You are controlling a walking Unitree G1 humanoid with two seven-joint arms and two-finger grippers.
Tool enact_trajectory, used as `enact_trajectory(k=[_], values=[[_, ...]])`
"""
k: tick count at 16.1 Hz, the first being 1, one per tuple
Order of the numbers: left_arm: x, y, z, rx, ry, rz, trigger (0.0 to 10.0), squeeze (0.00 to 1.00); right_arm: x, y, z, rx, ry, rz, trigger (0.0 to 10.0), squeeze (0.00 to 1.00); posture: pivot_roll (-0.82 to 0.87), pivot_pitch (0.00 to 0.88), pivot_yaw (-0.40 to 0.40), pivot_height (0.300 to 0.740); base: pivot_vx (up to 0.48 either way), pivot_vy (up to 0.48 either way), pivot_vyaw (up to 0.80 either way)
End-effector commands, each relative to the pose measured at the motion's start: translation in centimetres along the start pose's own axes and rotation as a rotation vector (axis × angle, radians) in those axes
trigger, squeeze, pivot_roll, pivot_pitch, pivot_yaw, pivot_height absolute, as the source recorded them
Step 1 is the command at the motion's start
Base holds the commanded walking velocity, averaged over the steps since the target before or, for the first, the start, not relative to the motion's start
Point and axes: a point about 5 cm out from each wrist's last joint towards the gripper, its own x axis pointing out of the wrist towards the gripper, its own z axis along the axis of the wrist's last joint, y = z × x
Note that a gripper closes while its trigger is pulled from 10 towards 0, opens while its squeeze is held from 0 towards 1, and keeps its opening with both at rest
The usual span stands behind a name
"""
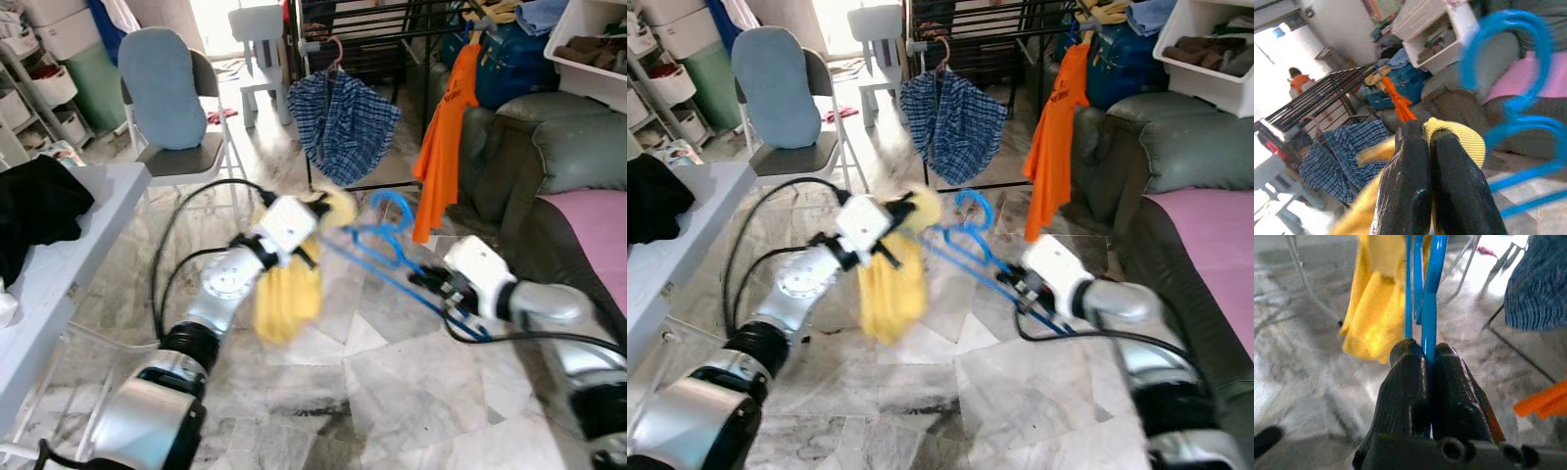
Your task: Hang hanger
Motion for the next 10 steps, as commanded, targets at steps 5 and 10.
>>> enact_trajectory(k=[5,10], values=[[-2.2,2.7,-1.9,0.086,0.147,0.077,10.0,0.00,-2.4,0.2,0.9,-0.083,0.039,0.163,10.0,0.00,-0.17,0.000,0.132,0.740,0.000,0.000,0.00],[-3.1,4.3,-2.6,0.112,0.221,0.133,10.0,0.00,-5.6,-1.6,0.9,-0.140,0.129,0.163,10.0,0.00,-0.19,0.000,0.136,0.740,0.000,0.000,0.00]])
